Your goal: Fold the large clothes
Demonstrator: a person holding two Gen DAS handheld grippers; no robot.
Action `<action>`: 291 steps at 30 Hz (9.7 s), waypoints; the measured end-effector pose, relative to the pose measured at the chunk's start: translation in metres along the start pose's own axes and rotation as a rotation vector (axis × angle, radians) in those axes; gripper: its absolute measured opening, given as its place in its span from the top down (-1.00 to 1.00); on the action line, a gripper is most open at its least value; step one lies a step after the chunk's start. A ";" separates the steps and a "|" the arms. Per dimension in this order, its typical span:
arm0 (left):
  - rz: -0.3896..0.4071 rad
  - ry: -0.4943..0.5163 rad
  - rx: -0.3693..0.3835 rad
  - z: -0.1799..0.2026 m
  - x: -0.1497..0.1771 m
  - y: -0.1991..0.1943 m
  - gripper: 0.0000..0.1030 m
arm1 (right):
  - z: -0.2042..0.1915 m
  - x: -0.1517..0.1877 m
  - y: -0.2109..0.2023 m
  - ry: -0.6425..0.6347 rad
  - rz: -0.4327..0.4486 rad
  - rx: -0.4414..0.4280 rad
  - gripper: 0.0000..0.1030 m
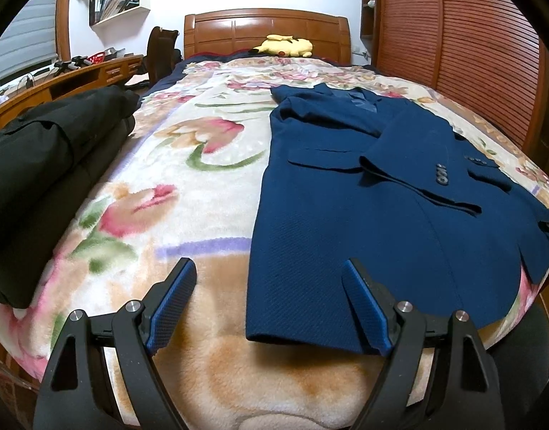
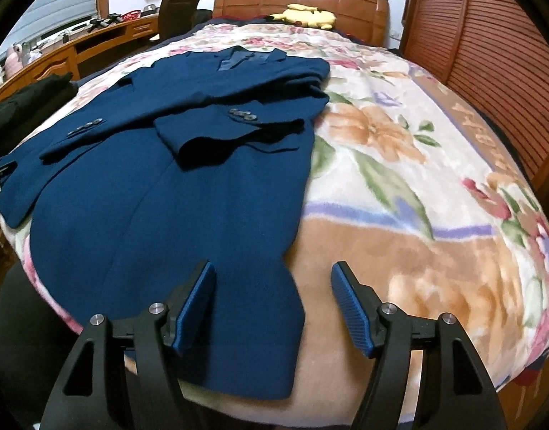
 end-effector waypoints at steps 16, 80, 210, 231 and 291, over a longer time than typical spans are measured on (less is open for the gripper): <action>0.005 -0.002 -0.005 0.000 0.002 0.000 -0.64 | -0.017 0.000 -0.007 -0.055 0.077 -0.072 0.79; 0.536 0.126 0.286 0.113 -0.165 -0.269 0.92 | 0.003 -0.033 -0.243 -0.102 0.606 0.196 0.87; 0.014 0.038 0.176 0.068 -0.104 0.073 -0.60 | -0.124 -0.281 0.251 -0.531 0.002 -0.148 0.93; 0.010 0.061 0.169 0.071 -0.102 0.074 -0.60 | -0.097 -0.249 0.237 -0.408 -0.022 -0.205 0.13; 0.015 0.106 0.186 0.095 -0.097 0.075 -0.60 | 0.087 -0.238 0.263 -0.034 -0.078 0.179 -0.19</action>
Point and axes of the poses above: each gripper's, at about its wrist camera, not at the fingertips, and y roughly the way its jaws point, z to its right, x to its underside, the point moved 4 cm from there along y, roughly the way its jaws point, and after that the axes turned 15 degrees about -y, right-handed, at the moved point
